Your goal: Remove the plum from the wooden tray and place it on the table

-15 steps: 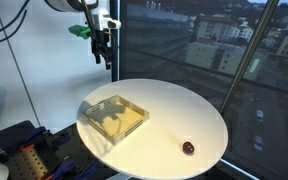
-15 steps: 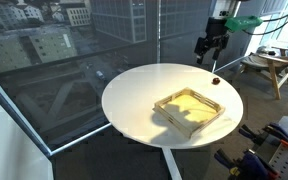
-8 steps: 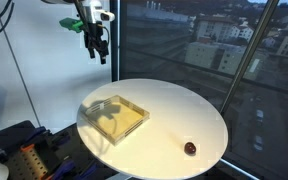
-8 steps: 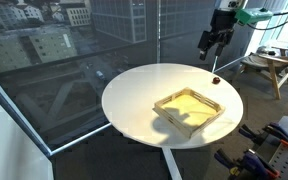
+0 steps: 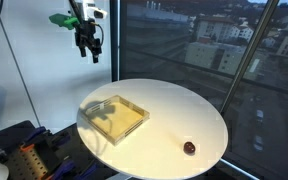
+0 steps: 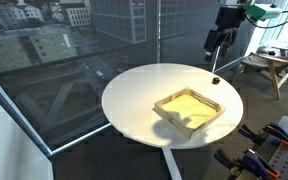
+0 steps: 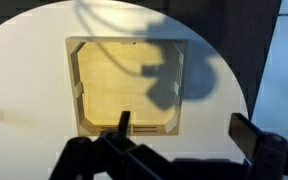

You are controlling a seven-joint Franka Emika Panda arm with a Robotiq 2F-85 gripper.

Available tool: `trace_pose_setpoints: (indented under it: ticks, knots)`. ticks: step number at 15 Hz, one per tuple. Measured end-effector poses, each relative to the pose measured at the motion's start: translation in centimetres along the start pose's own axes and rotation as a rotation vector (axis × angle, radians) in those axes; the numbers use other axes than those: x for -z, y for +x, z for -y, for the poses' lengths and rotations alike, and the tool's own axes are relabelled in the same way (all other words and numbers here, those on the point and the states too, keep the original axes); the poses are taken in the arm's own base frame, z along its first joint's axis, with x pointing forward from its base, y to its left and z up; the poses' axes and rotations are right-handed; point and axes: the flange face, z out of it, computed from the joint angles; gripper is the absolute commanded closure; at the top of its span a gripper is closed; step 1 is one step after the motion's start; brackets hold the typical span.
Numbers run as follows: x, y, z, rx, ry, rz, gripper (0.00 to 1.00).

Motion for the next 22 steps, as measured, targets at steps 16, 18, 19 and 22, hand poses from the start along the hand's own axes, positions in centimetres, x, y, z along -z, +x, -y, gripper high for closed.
trace_pose_setpoints:
  ticks: [16,18,19,22]
  knots:
    - [0.3,-3.5,-0.4,0.001,-0.01,0.079,0.0]
    - [0.2,-3.5,-0.4,0.001,-0.01,0.082,0.0]
    - [0.2,-3.5,-0.4,0.001,-0.01,0.083,0.0]
    - [0.1,-3.5,-0.4,0.001,-0.01,0.084,0.0]
